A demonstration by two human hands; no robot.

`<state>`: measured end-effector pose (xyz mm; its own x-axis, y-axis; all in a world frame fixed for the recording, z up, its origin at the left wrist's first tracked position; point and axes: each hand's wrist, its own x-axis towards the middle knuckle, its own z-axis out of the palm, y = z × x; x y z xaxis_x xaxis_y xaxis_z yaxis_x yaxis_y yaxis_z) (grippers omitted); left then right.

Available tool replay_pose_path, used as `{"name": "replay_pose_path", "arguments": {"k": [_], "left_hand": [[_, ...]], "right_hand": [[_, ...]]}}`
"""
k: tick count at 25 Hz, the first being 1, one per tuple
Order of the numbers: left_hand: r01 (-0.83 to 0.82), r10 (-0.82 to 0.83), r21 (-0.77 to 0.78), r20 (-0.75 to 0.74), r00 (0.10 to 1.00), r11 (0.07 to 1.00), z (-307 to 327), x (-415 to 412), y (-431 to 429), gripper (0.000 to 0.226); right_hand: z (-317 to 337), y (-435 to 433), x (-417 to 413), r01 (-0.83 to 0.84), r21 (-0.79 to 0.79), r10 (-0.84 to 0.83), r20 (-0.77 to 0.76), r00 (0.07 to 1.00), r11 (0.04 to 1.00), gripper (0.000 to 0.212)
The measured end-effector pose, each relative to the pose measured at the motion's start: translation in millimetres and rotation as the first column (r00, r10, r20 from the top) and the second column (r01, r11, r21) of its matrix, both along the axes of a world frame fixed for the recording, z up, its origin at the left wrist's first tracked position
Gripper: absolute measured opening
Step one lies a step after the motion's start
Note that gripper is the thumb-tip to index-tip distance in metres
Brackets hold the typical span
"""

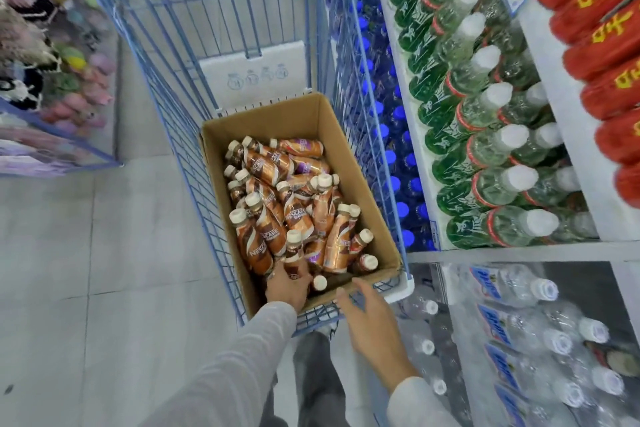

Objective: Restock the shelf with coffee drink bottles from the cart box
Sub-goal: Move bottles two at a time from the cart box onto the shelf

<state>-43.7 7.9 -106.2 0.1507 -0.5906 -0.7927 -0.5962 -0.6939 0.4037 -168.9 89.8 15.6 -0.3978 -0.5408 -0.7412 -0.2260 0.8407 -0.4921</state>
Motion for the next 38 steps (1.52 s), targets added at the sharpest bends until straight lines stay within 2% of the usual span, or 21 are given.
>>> {"name": "replay_pose_path", "arguments": {"k": [4,7,10,12,14,16,19,21,23,25,27,30,33,36,38], "left_hand": [[-0.046,0.031,-0.177,-0.087,0.996,0.983,31,20,-3,0.061],[-0.124,0.08,-0.247,-0.181,0.98,0.961,62,41,-8,0.047],[-0.195,0.137,-0.215,-0.258,0.956,0.957,84,56,-8,0.05],[-0.232,0.169,-0.184,-0.303,0.938,0.955,88,61,-7,0.049],[-0.244,0.179,-0.177,-0.322,0.93,0.954,88,64,-4,0.045],[-0.249,0.189,-0.155,-0.326,0.926,0.956,85,65,-1,0.043],[-0.266,0.221,-0.096,-0.336,0.916,0.959,82,64,0,0.039],[-0.273,0.236,-0.075,-0.325,0.916,0.959,81,61,0,0.04],[-0.274,0.236,-0.075,-0.329,0.914,0.959,83,59,0,0.043],[-0.262,0.217,-0.087,-0.352,0.911,0.961,91,60,-2,0.05],[-0.228,0.167,-0.122,-0.378,0.911,0.966,102,58,-5,0.057],[-0.136,0.034,-0.218,-0.416,0.909,0.966,135,47,-12,0.064],[-0.025,-0.12,-0.294,-0.461,0.879,0.955,166,31,-16,0.072],[0.096,-0.29,-0.374,-0.507,0.812,0.923,208,4,-7,0.061],[0.17,-0.398,-0.419,-0.551,0.733,0.892,233,-17,2,0.038]], "right_hand": [[-22,-41,-13,0.027,-0.008,-0.026,0.046,0.999,1.0,0.042],[-54,-74,-23,0.052,0.053,-0.054,0.029,0.998,0.997,0.046],[-87,-93,-33,0.102,0.187,-0.105,0.005,0.994,0.977,0.061],[-107,-99,-33,0.161,0.227,-0.184,0.086,0.979,0.96,0.065],[-125,-102,-29,0.313,0.222,-0.357,0.202,0.912,0.924,0.065],[-137,-101,-24,0.442,0.221,-0.487,0.235,0.841,0.87,0.074],[-150,-94,-19,0.419,0.236,-0.465,0.196,0.863,0.877,0.098],[-151,-92,-19,0.39,0.255,-0.448,0.232,0.864,0.885,0.097],[-148,-89,-19,0.44,0.253,-0.504,0.328,0.799,0.862,0.084],[-129,-85,-15,0.506,0.211,-0.545,0.42,0.726,0.836,0.072],[-102,-74,-11,0.564,0.136,-0.556,0.461,0.692,0.814,0.07],[-39,-45,-5,0.626,-0.017,-0.562,0.424,0.711,0.779,0.081],[10,-21,-6,0.695,-0.195,-0.576,0.431,0.695,0.692,0.081],[62,3,-14,0.732,-0.347,-0.582,0.448,0.678,0.586,0.08],[91,21,-21,0.784,-0.399,-0.638,0.458,0.62,0.475,0.093]]}}
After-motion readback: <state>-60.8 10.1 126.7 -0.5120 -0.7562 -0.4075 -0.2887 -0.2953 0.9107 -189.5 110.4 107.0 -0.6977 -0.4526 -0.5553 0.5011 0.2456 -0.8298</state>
